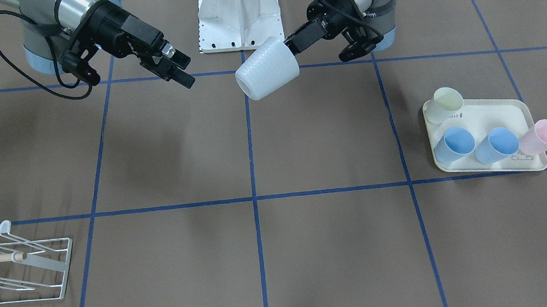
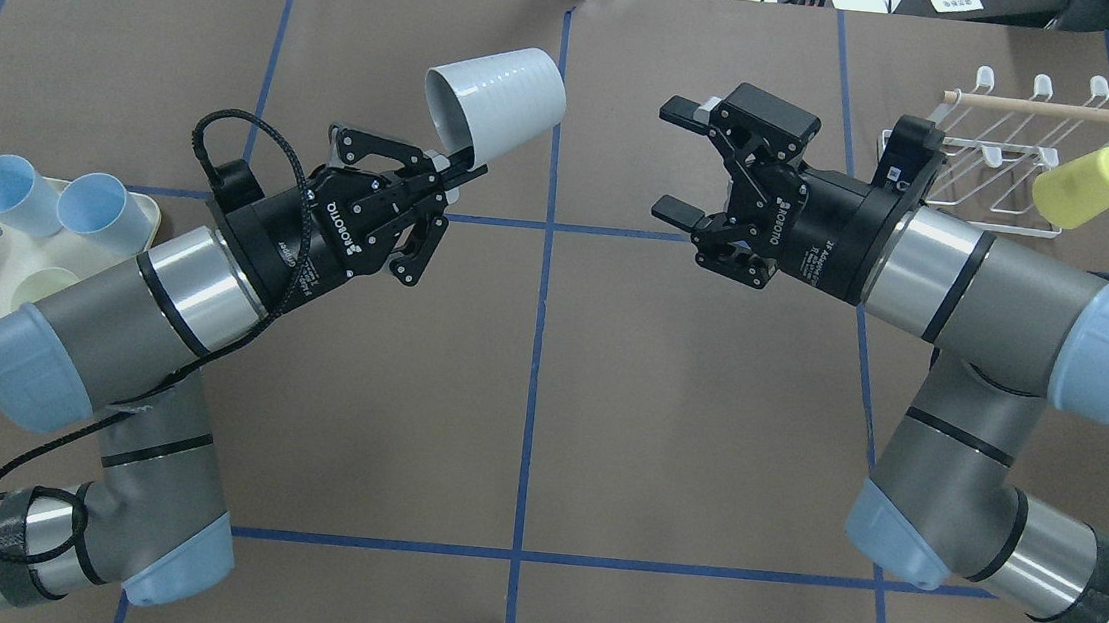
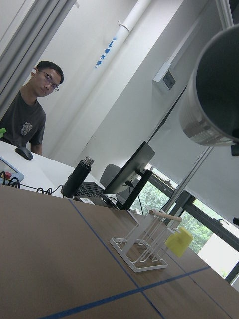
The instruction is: Transfer IKEA cup to right arm and place on rack
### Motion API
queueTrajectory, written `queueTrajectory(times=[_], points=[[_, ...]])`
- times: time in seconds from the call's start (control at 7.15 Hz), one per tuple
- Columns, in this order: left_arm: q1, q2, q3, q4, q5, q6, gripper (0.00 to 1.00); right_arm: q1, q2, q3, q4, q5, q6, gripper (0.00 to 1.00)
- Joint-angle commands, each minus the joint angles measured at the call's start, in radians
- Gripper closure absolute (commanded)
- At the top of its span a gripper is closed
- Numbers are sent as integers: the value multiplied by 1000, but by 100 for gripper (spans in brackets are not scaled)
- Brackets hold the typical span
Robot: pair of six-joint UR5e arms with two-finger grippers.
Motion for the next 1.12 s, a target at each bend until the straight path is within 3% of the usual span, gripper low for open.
queueTrajectory(times=[0.0,0.98], points=[[11,-51,35,10,12,2,100,-15,45,-35,3,-31,9,0],[60,-93,72,31,24,16,100,-23,65,-66,0,-49,9,0]])
